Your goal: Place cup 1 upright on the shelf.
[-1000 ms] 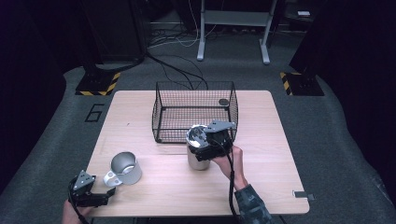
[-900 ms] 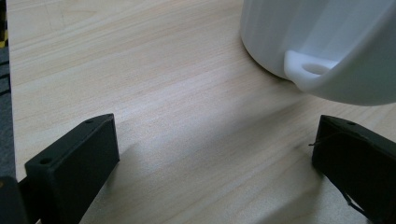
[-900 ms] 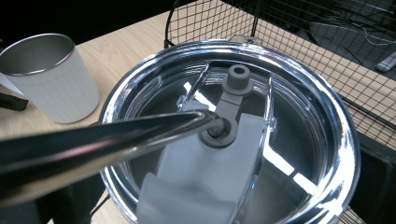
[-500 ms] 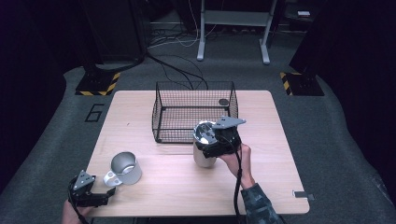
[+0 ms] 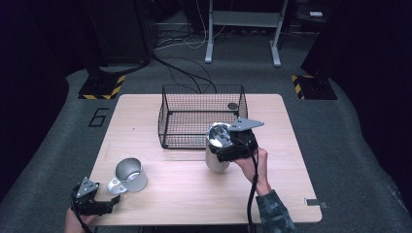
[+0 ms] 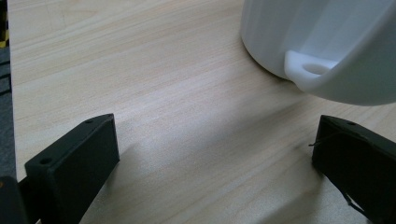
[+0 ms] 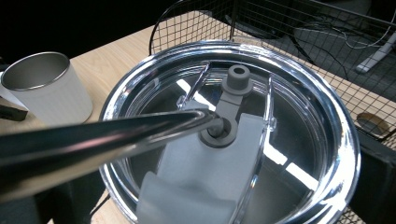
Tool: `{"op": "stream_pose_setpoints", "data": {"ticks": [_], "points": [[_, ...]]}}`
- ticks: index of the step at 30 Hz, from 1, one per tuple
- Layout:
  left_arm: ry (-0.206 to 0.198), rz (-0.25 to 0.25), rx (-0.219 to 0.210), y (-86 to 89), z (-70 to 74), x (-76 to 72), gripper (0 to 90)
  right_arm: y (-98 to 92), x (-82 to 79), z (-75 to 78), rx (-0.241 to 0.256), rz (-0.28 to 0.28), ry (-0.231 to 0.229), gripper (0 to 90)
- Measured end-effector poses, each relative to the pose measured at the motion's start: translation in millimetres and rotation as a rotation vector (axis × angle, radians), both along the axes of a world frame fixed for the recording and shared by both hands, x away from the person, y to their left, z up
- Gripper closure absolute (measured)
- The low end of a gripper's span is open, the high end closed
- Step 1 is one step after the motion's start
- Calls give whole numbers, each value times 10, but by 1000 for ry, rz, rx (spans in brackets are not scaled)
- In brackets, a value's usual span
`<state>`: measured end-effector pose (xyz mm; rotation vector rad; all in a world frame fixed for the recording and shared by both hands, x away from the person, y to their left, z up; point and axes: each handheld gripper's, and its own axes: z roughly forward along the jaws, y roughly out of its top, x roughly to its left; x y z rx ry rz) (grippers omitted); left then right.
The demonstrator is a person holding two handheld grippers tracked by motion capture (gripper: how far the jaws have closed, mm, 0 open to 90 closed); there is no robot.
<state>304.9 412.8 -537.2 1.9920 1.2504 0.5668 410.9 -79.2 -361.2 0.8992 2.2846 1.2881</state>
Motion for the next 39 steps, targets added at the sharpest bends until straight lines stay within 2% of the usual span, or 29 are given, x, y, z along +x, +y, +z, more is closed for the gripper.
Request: {"op": "stream_pose_setpoints", "data": {"ticks": [4, 11, 12, 16, 18, 23, 39], "points": [[0, 1, 0, 1, 0, 0, 4, -33, -10, 49, -9, -3, -7, 33], [0, 1, 0, 1, 0, 0, 4, -95, -10, 128, 2, -15, -21, 33], [0, 1, 0, 1, 0, 0, 4, -103, -20, 140, 4, -23, -9, 33], [2, 2, -1, 2, 0, 1, 4, -133, -6, 177, 3, -23, -26, 33], [-9, 8, 0, 0, -6, 3, 4, -146, -9, 199, 0, -24, -18, 33], [-1, 4, 3, 4, 0, 2, 4, -171, -3, 257, -11, -39, -19, 33], [-8, 8, 0, -1, -6, 3, 4, -289, 42, 448, -10, -65, -51, 33]]}}
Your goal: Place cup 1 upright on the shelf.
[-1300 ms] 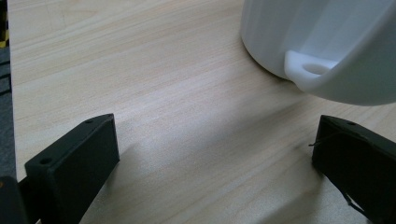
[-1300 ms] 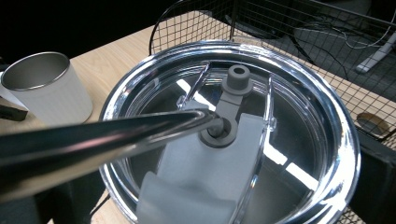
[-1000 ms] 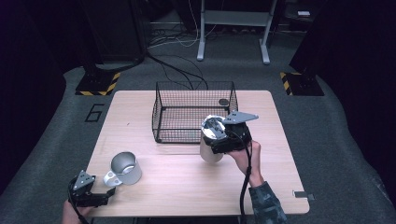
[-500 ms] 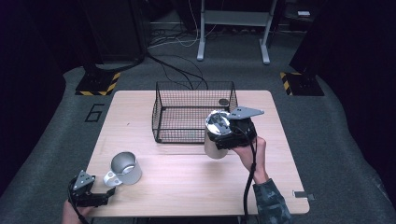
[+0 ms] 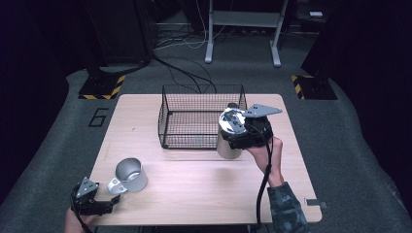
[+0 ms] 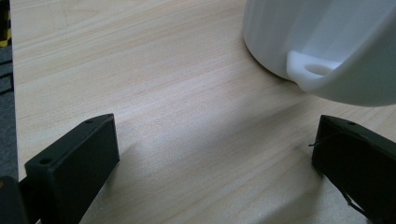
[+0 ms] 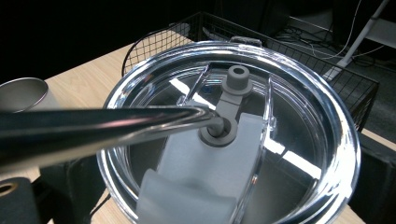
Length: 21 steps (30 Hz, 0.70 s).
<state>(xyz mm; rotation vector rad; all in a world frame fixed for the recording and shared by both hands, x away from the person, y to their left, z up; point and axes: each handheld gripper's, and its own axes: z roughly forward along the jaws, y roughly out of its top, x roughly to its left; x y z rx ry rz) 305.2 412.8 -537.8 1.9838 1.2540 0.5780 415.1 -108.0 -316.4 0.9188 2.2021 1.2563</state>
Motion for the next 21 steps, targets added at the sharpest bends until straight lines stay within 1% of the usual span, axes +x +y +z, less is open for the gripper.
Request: {"op": "stream_pose_setpoints", "data": {"ticks": [1, 4, 5, 6, 9, 10, 12, 14, 16, 20, 21], "points": [[0, 0, 1, 0, 0, 0, 4, -1, -1, 13, 2, -8, 2, 33], [-1, 0, 0, 0, 0, 0, 4, -10, 8, 36, 2, -11, 0, 33], [-1, 0, -1, 0, 0, 1, 4, -16, 20, 44, -4, -7, -7, 33], [0, 0, 0, 0, 0, 0, 4, -17, 22, 51, 0, -14, -3, 33], [1, 0, 0, 0, 0, 0, 4, -28, 45, 70, -2, -18, -11, 33], [1, 0, 0, 0, 0, 0, 4, -29, 49, 75, 0, -21, -3, 33], [1, -1, 0, 1, 0, 0, 4, -28, 64, 80, -1, -22, -2, 33], [1, 1, -1, 0, 0, 0, 4, -30, 83, 87, -12, -14, -6, 33], [1, 1, -2, -1, 0, 0, 4, -20, 91, 95, -4, -21, 0, 33], [1, 0, 0, 0, 0, 0, 4, -23, 130, 123, -5, -19, -9, 33], [0, 0, 0, 0, 0, 0, 4, -22, 142, 132, -4, -27, -5, 33]]}}
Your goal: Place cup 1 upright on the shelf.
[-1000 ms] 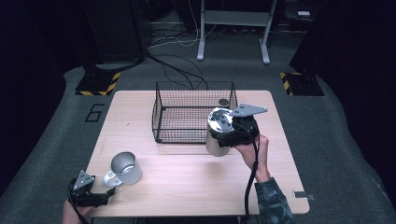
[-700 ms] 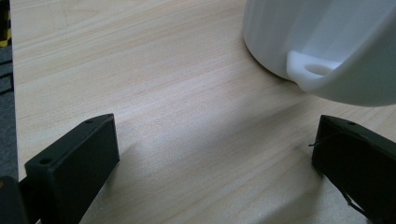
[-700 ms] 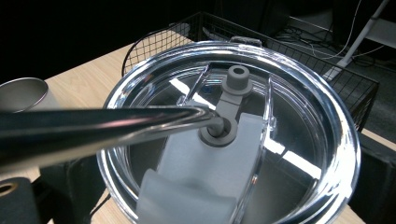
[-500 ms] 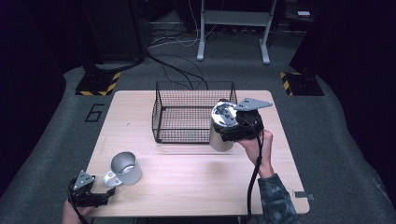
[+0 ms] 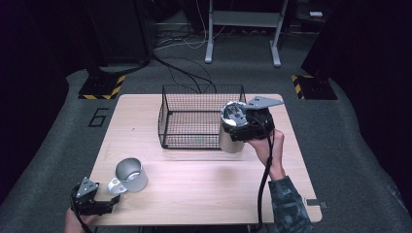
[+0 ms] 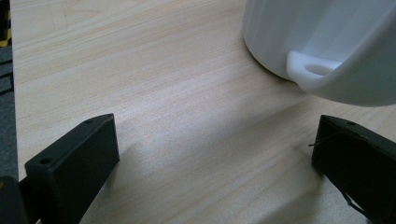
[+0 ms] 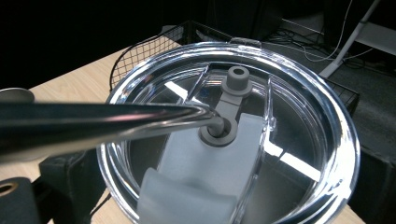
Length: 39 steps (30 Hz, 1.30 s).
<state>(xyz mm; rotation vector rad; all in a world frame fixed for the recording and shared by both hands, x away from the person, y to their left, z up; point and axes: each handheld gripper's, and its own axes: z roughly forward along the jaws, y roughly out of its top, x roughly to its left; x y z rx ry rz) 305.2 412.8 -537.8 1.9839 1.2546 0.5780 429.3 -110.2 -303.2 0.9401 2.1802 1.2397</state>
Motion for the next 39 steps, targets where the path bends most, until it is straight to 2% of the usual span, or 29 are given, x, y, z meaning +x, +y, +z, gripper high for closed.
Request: {"op": "stream_pose_setpoints", "data": {"ticks": [13, 28, 39], "points": [[0, 0, 0, 0, 0, -1, 4, -29, 178, 79, 4, -22, -1, 33], [-1, 0, 1, 1, 0, 0, 4, 86, 383, 220, -11, -24, -11, 33], [-1, 0, 0, 1, 0, 0, 4, 131, 577, 263, -21, -57, -7, 33]]}}
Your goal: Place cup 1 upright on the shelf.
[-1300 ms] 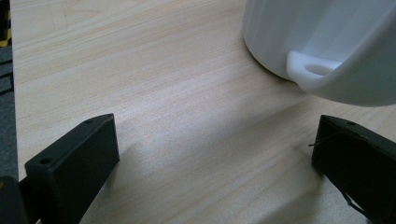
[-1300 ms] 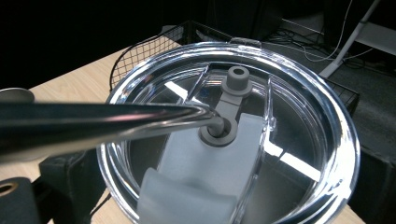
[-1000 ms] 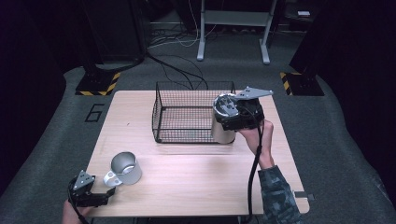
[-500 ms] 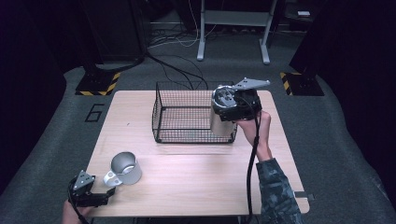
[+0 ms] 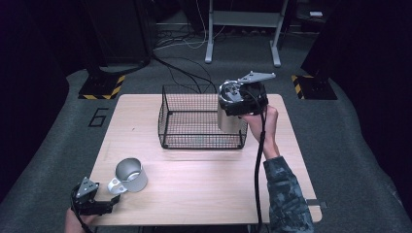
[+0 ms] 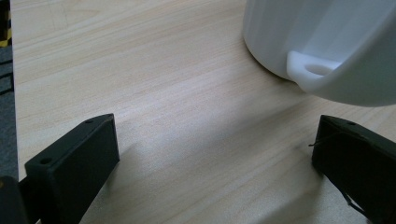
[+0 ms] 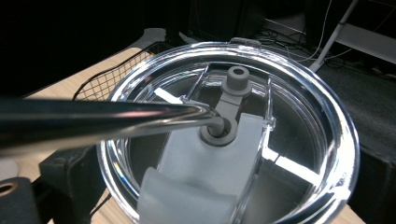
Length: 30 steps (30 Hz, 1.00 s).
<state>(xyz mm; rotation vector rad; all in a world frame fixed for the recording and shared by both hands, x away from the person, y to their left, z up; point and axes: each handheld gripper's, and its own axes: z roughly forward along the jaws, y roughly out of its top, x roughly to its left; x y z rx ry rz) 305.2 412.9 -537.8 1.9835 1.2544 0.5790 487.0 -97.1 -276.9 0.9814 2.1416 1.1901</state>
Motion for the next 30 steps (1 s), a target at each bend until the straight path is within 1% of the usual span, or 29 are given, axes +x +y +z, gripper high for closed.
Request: {"op": "stream_pose_setpoints", "data": {"ticks": [6, 12, 13, 14, 17, 22, 24, 30], "points": [[0, 0, 0, 0, 0, 0, 4, 23, 103, -22, -1, -17, 8, 33], [0, 0, 0, 0, 0, 0, 4, 27, 214, -83, -4, -33, 22, 33], [9, -4, 2, 4, 7, -1, 4, 27, 235, -94, -5, -36, 20, 33], [-2, 1, -1, 0, -1, 1, 4, 30, 257, -107, -1, -40, 23, 33], [9, -4, 2, 5, 7, -1, 5, 36, 319, -149, 0, -49, 30, 33], [9, -4, 2, 5, 7, -1, 5, 65, 435, -236, -7, -65, 50, 33], [9, -4, 2, 5, 7, -1, 5, 71, 484, -272, -17, -65, 52, 33], [10, -6, 3, 7, 8, -1, 5, 94, 603, -377, -12, -84, 76, 33]]}}
